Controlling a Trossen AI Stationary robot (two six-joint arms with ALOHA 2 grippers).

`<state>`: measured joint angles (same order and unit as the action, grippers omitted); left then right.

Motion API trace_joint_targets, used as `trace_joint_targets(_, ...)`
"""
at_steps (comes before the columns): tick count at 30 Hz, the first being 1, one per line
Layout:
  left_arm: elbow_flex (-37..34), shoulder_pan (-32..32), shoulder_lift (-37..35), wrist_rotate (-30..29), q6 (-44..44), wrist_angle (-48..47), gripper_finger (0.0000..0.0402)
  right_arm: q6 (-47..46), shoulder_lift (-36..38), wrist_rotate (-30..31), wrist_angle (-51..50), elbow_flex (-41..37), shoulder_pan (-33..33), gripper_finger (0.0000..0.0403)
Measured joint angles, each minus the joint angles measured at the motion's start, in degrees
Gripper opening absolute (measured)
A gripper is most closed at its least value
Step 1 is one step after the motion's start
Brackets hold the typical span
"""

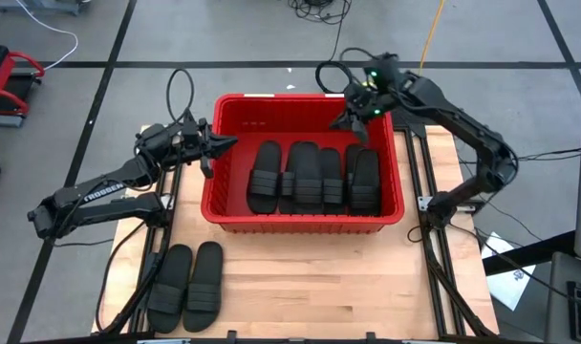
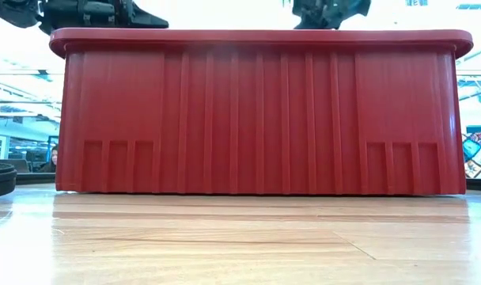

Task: Pick and place slides into bin
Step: Put the black slide into the red bin

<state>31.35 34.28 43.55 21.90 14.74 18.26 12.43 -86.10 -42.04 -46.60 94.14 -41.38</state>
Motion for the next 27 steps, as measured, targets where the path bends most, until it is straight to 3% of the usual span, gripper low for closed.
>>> trace_joint_targets(4, 0.0, 0.0, 0.0, -0.49, 0.0, 0.06, 0.0001, 3.12, -4.22, 0.04, -3.96, 3.7, 2.42, 0.0024)
trace_joint_targets(8, 0.0, 0.0, 0.0, -1.02, -1.01, 0.05, 0.0002, 2.86, -9.37, -0.29, -8.04, 5.21, 4.97, 0.0075)
trace_joint_targets(17, 0.0, 0.0, 0.02, -1.01, -1.53, -0.15, 0.0002, 9.98, -16.88, -8.34, -16.27, 5.65, 9.44, 0.0192)
trace_joint_targets(23, 0.0, 0.0, 0.04, -0.43, -1.51, -0.18, 0.0007, 11.73, -18.2, -9.06, -15.98, 5.72, 10.84, 0.0209)
trace_joint_targets(27, 0.0, -0.02, 0.04, 0.62, -1.5, -0.25, 0.0002, 12.23, -19.69, -4.24, -15.67, 5.72, 12.2, 0.0203)
